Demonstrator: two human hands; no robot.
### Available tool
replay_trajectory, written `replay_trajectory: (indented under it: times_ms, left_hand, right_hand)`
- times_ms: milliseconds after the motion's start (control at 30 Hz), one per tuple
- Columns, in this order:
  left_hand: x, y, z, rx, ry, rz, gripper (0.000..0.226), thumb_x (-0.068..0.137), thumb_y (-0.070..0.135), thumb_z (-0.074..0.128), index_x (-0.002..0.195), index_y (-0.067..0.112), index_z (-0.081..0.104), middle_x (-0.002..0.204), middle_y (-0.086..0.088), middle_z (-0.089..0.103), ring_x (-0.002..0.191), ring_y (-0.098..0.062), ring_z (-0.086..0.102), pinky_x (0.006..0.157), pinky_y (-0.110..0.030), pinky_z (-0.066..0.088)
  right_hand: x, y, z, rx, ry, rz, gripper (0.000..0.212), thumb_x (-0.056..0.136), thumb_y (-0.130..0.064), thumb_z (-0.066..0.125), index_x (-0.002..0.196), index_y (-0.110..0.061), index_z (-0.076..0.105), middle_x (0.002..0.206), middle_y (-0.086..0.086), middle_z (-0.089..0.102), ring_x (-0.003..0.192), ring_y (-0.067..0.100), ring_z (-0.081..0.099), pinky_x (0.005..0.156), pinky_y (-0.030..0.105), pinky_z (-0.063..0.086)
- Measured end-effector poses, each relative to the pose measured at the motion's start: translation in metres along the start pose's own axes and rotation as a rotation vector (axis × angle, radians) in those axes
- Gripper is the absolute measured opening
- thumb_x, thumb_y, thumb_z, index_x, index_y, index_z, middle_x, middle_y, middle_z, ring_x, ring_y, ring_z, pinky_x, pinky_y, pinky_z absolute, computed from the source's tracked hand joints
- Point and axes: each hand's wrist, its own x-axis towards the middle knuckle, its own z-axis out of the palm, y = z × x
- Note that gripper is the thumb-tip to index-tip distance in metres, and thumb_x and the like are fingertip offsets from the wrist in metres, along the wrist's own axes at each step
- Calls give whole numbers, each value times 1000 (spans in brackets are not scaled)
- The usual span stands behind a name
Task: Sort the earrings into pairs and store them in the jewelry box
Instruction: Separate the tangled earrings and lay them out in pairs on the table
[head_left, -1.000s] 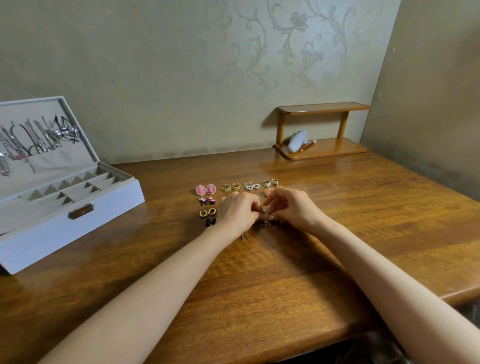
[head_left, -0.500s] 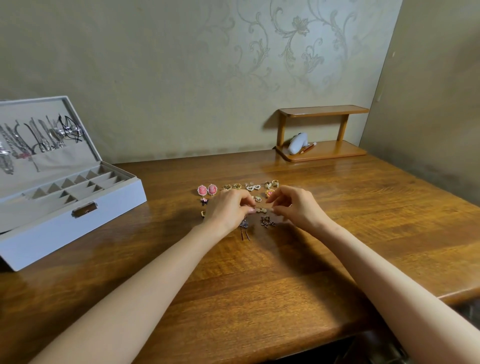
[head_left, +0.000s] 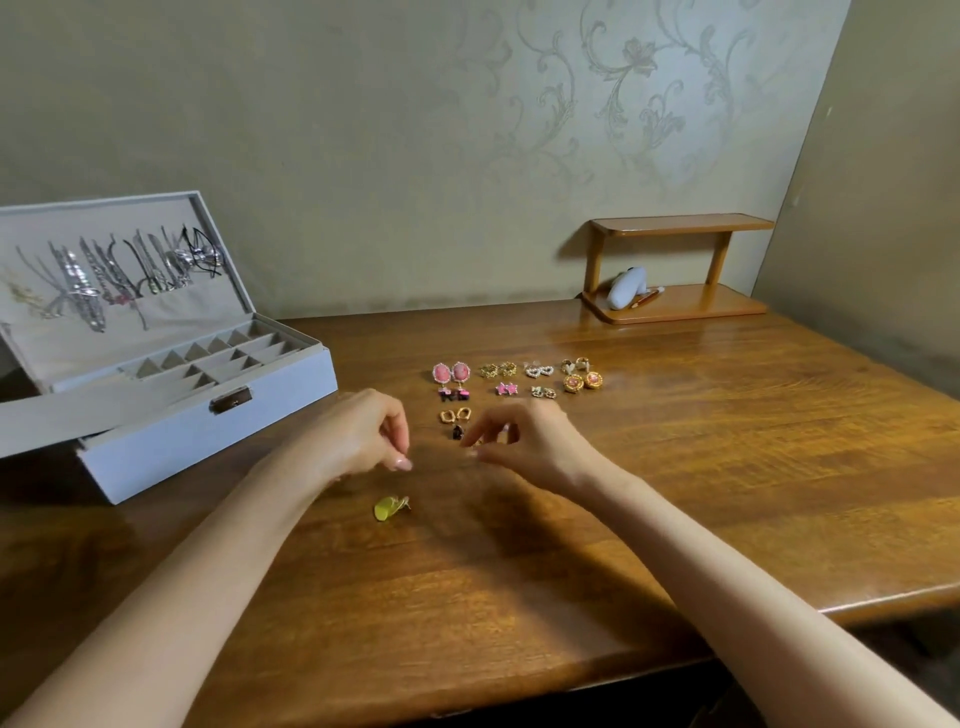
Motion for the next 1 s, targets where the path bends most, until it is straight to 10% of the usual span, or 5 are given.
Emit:
replay_trajectory:
  times_ms: [233,1000]
  left_hand:
    - [-9,-15,0,127,-222,15,19,76,24,75,84,30,58,92,9,60,89,-10,56,73,-26,45]
    - [-7,-26,4,-268,-127,-10,8,88,14,61,81,12,56,76,-2,70,71,-10,68,62,-22,49]
  right_hand:
    - [9,-34,36,-42,-208,-18,25,73,-45,73,91,-28,72,90,-7,68,85,12,61,75,31,52]
    - [14,-38,47,-41,-242,104,22,72,-37,77,85,-21,69,86,-4,67,79,11,57,68,27,46]
